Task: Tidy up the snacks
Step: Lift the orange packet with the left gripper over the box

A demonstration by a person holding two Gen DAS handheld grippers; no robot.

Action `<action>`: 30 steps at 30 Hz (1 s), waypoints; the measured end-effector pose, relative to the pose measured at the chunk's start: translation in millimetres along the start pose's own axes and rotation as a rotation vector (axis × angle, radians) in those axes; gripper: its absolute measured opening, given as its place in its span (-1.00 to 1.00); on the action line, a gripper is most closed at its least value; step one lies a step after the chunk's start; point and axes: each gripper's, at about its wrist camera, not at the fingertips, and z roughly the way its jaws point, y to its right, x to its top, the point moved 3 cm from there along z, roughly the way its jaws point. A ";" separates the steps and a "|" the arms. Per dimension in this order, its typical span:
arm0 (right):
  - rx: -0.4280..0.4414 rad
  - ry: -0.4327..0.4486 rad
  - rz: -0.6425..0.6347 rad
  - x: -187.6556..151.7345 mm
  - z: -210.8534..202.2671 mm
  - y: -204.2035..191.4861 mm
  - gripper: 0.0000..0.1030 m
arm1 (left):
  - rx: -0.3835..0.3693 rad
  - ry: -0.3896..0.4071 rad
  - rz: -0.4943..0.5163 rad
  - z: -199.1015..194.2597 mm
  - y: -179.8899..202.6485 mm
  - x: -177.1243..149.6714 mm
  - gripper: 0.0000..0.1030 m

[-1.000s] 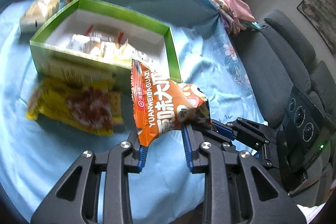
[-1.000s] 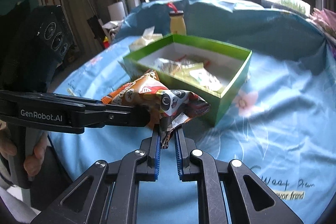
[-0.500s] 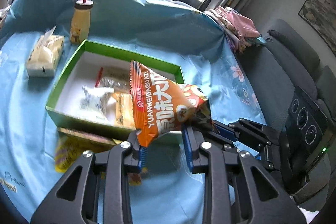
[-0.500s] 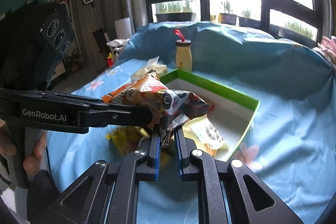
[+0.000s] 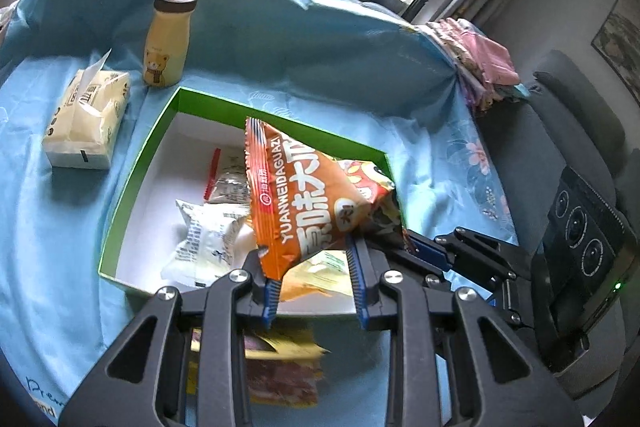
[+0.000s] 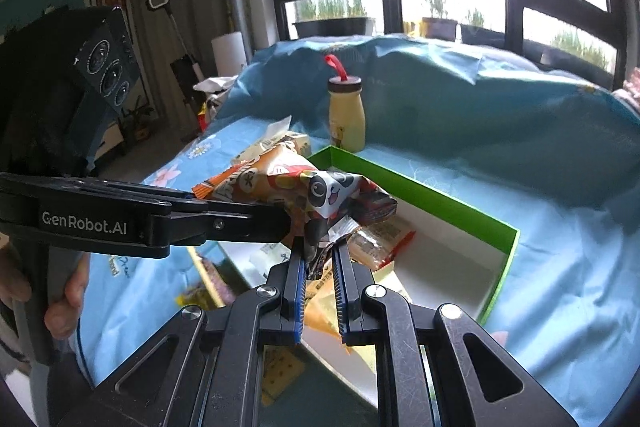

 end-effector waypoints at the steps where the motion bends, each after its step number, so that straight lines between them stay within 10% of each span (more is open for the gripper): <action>1: 0.008 -0.012 0.011 -0.5 6.8 2.3 -0.72 | 0.002 -0.006 -0.006 3.1 -2.7 0.5 -0.47; 30: 0.009 -0.176 0.117 -21.2 71.3 25.6 -0.72 | 0.132 -0.139 -0.025 57.9 -33.4 -9.4 -0.29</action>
